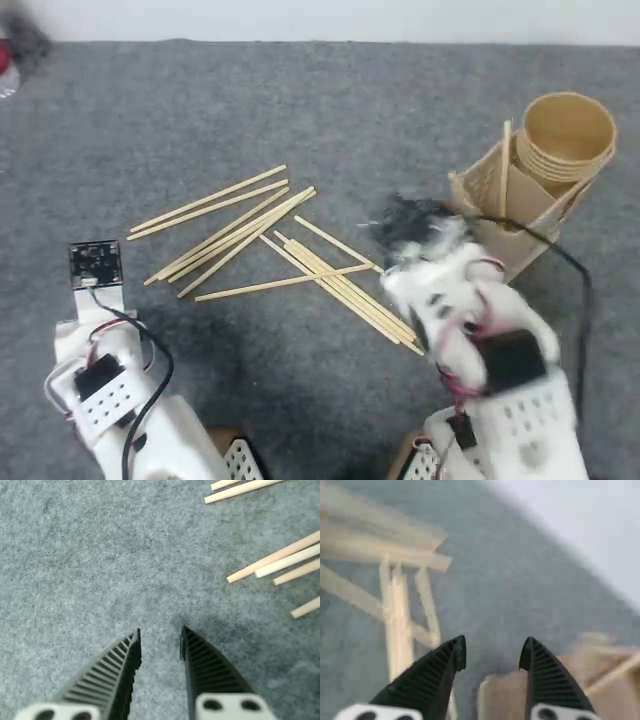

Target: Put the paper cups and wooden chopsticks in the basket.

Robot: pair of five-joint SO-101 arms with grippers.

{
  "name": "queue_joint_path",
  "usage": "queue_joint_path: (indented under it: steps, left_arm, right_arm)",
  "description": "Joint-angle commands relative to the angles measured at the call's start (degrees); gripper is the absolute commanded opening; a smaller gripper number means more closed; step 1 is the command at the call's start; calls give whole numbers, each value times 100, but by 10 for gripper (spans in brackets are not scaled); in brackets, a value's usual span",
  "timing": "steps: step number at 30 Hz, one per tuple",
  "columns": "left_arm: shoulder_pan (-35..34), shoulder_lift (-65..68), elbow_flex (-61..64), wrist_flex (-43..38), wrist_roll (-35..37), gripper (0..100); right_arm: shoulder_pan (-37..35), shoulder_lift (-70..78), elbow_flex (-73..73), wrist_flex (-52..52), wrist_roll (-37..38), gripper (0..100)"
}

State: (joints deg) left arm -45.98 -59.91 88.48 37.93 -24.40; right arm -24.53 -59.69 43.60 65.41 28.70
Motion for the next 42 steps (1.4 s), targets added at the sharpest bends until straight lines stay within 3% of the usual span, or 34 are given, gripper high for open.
queue_joint_path:
  steps: [1,10,16,19,23,29,42]
  left_arm:
    - [-88,-105,-66,35,18,122]
    - [-2848,-105,-154,237,-774,122]
    - [-3771,-105,40,211,-800,122]
    - [-4176,-97,171,-229,-800,122]
    - [-4264,-97,664,-923,-791,122]
    - [-4088,-105,743,-1081,-774,122]
    - [-3991,-105,743,-1081,-774,122]
  right_arm:
    - [-303,901,-299,57,571,183]
    - [-567,3002,-387,-796,2013,183]
    - [-1007,4286,-1055,-1103,2374,183]
    - [-1015,5130,-1415,-1411,2505,183]
    - [-998,6264,-2084,-1525,2699,183]
    - [-1024,7310,-2936,-1490,2716,183]
    - [-1393,7442,-3059,-1411,2725,183]
